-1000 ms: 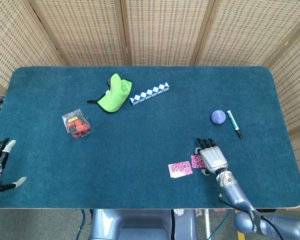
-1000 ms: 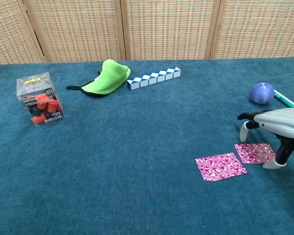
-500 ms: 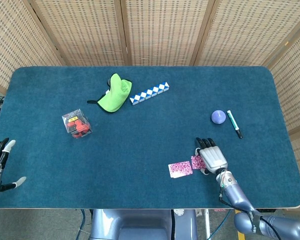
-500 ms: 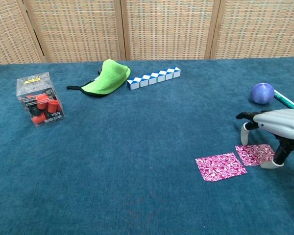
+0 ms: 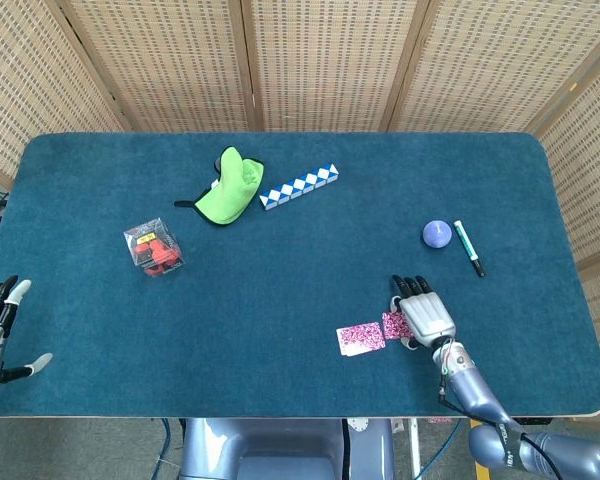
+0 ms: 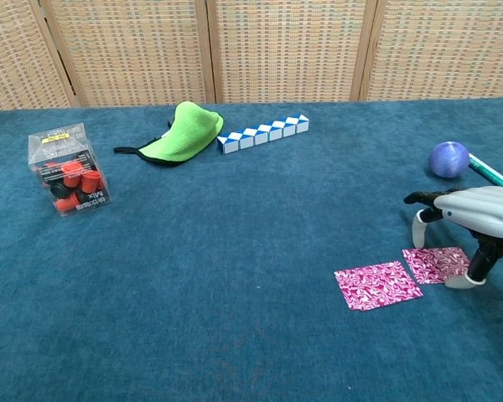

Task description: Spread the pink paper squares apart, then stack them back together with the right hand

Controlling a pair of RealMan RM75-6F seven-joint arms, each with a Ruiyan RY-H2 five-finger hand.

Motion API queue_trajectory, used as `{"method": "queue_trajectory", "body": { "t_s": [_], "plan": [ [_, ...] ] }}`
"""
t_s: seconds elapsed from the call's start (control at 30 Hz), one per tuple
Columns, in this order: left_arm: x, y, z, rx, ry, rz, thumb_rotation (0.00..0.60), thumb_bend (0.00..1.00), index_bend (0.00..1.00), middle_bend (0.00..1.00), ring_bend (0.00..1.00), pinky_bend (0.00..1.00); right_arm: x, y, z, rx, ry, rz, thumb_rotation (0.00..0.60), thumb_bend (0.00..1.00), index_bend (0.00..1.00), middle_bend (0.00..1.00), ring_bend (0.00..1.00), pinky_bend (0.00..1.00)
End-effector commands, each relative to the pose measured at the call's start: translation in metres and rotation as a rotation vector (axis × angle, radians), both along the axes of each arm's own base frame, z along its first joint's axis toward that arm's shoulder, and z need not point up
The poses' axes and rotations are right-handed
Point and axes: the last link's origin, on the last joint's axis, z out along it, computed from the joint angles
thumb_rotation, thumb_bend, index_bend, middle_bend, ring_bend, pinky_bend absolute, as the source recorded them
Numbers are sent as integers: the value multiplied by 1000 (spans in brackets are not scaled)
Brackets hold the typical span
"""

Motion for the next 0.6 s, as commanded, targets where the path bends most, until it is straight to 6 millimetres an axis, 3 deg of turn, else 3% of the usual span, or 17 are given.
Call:
{"method": "queue_trajectory", "body": {
  "t_s": [0.03,0.6],
  "plan": [
    [0,0,0,0,0,0,600,0,0,0,0,0,1,-1,1,-4,-2,-1,600,260,469,22,0,0],
    [0,0,0,0,0,0,600,0,0,0,0,0,3,-5,9,-20,2,1,600,260,469,23,0,0]
  ]
}}
